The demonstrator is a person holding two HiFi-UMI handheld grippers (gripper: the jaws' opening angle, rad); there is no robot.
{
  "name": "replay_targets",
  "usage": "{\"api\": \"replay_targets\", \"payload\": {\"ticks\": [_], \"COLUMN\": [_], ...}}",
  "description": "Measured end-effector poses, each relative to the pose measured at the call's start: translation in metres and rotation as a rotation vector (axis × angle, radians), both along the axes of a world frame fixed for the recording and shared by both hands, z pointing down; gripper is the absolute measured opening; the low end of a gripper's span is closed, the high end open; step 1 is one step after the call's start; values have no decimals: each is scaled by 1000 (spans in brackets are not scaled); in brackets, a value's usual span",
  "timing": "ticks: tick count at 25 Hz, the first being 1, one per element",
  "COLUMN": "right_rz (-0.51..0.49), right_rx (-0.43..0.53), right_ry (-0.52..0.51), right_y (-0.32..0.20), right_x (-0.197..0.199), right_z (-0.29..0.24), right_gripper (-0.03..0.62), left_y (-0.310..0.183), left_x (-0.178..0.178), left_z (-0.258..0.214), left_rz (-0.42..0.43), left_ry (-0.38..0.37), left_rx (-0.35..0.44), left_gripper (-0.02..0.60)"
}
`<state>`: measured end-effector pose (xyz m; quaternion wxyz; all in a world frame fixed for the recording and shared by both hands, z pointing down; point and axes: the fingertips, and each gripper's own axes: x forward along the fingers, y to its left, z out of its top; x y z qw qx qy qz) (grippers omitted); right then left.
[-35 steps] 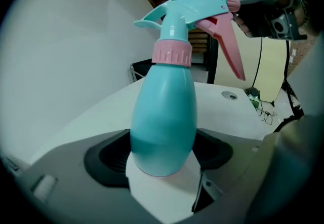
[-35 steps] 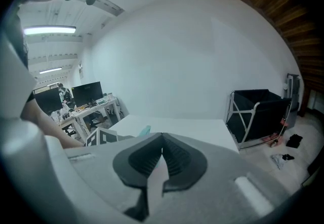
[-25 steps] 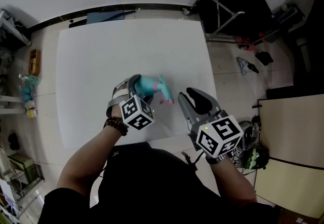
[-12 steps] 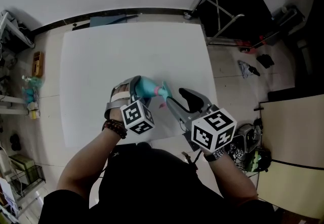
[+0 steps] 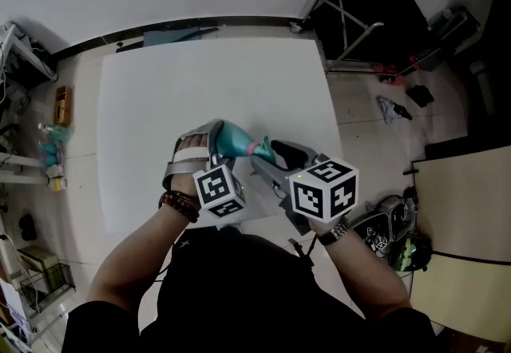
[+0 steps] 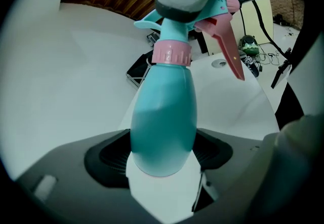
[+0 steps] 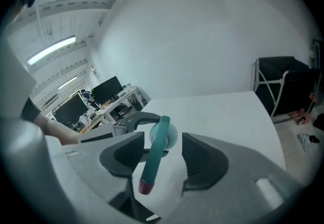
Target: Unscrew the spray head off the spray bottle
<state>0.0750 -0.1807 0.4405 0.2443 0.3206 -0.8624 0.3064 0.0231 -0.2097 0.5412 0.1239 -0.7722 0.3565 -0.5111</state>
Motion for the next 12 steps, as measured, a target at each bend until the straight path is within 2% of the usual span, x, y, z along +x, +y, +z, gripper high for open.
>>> {"api": "replay_targets", "payload": {"ticks": [7, 12], "right_rz": [9, 20], "right_rx": [-113, -140], "right_ry": [-90, -102], "right_y": [-1, 0], "right_x": [-10, -9], "right_z": [6, 11], "right_gripper": [213, 210], "left_y": [-1, -3], "left_x": [-2, -2], "left_z": [-8, -15], "left_rz": [42, 60], "left_ry": [-97, -135], "left_rx": [51, 91], "left_gripper": [403, 403]}}
